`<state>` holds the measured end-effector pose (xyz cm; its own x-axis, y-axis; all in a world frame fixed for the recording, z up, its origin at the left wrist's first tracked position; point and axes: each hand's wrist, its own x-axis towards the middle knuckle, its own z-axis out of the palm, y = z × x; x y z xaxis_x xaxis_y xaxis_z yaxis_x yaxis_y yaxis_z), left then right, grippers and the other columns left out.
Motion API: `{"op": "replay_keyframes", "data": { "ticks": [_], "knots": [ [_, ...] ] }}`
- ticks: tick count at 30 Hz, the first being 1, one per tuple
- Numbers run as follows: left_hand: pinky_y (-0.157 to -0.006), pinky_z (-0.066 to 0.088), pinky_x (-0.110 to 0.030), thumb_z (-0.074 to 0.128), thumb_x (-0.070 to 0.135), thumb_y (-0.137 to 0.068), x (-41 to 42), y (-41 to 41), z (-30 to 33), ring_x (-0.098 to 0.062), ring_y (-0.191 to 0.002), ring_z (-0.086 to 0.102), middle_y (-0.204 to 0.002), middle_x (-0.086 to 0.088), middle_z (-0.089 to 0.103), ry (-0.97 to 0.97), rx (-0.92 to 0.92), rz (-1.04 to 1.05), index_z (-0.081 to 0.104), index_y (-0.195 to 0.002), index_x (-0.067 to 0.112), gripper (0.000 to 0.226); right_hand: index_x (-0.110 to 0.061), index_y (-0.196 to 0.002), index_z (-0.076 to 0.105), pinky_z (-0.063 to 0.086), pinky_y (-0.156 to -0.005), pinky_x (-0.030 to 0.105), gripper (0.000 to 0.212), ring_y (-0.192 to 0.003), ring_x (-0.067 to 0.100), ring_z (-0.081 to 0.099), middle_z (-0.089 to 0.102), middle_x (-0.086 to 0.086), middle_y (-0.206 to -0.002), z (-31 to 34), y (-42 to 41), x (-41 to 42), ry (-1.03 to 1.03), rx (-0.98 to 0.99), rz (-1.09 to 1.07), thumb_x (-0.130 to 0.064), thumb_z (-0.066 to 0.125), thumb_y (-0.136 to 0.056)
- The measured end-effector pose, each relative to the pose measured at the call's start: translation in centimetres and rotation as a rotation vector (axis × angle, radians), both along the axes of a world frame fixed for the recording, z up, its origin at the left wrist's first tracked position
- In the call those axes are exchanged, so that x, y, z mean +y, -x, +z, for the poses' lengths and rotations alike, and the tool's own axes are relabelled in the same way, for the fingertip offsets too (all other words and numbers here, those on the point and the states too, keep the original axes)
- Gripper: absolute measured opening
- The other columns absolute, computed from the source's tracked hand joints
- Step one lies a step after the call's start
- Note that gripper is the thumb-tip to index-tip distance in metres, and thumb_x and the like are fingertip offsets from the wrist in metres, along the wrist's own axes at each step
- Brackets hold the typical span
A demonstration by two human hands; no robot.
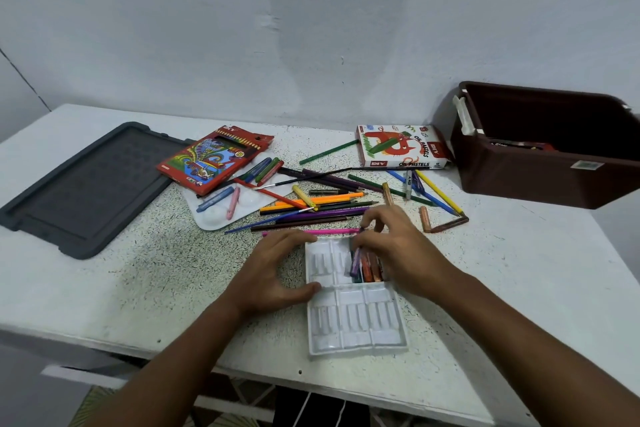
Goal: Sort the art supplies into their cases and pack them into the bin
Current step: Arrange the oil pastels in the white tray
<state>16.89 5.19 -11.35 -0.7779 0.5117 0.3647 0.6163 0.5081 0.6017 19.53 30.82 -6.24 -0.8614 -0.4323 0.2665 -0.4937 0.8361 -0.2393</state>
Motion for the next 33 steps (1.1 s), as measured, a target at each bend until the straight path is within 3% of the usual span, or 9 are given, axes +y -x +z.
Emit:
{"op": "replay_keyframes", "data": {
  "ticks": [6,11,14,18,24,29,33],
  "knots": [
    [-0.100,0.033,-0.015,0.074,0.055,-0.071,0.0,0.0,0.2,0.003,-0.122,0.042,-0.126,0.014,0.052,0.011,0.004,0.000,0.053,-0.127,0.032,0.064,-0.024,-0.102,0.072,0.050,-0.081,0.039,0.017,-0.108,0.020,0.046,0.052,0.003,-0.121,-0.3,0.0,-1.3,0.076,-0.082,0.061,-0.014,0.068,-0.088],
    [-0.100,0.037,-0.022,0.074,0.055,-0.071,0.0,-0.1,0.3,-0.001,-0.121,0.045,-0.126,0.012,0.054,0.003,0.007,0.001,0.056,-0.126,0.029,0.064,-0.022,-0.101,0.073,0.054,-0.074,0.041,0.022,-0.105,0.025,0.053,0.059,0.005,-0.115,-1.1,0.5,-1.3,0.001,-0.033,0.109,-0.014,0.075,-0.080],
    [-0.100,0.039,-0.025,0.074,0.054,-0.071,0.1,-0.1,0.3,-0.001,-0.120,0.046,-0.125,0.012,0.055,-0.002,0.006,-0.005,0.056,-0.126,0.028,0.063,-0.018,-0.103,0.073,0.053,-0.074,0.042,0.021,-0.104,0.026,0.056,0.063,0.004,-0.111,-1.5,0.7,-1.0,0.029,-0.021,0.132,-0.010,0.070,-0.083],
    [-0.100,0.040,-0.027,0.074,0.053,-0.071,0.1,0.0,0.3,-0.003,-0.120,0.047,-0.124,0.011,0.056,-0.004,0.013,-0.010,0.057,-0.125,0.027,0.062,-0.016,-0.105,0.071,0.048,-0.080,0.034,0.028,-0.100,0.018,0.053,0.063,-0.004,-0.108,-1.5,0.1,-0.7,0.140,-0.062,0.120,-0.032,0.050,-0.093],
    [-0.099,0.041,-0.028,0.074,0.053,-0.072,0.0,0.0,0.2,-0.003,-0.120,0.047,-0.124,0.011,0.056,-0.004,0.009,-0.016,0.056,-0.125,0.027,0.062,-0.016,-0.104,0.072,0.046,-0.082,0.030,0.037,-0.099,0.018,0.054,0.066,-0.005,-0.107,-2.0,-0.6,-0.6,0.117,-0.094,0.084,-0.041,0.049,-0.090],
    [-0.100,0.042,-0.033,0.072,0.055,-0.072,0.1,0.1,0.0,-0.007,-0.119,0.049,-0.124,0.010,0.056,-0.005,0.010,-0.023,0.057,-0.124,0.026,0.062,-0.017,-0.102,0.074,0.038,-0.085,0.022,0.020,-0.101,0.013,0.051,0.067,-0.008,-0.107,-2.2,-0.5,-0.6,0.182,-0.116,0.052,-0.028,0.067,-0.087],
    [-0.100,0.042,-0.034,0.072,0.056,-0.073,0.0,0.1,-0.1,-0.007,-0.120,0.049,-0.125,0.010,0.056,0.000,0.008,-0.024,0.057,-0.124,0.025,0.062,-0.018,-0.099,0.076,0.032,-0.084,0.015,0.015,-0.103,0.011,0.048,0.067,-0.009,-0.107,-2.3,-0.5,-0.7,0.176,-0.139,0.033,-0.023,0.070,-0.087]
  ]
}}
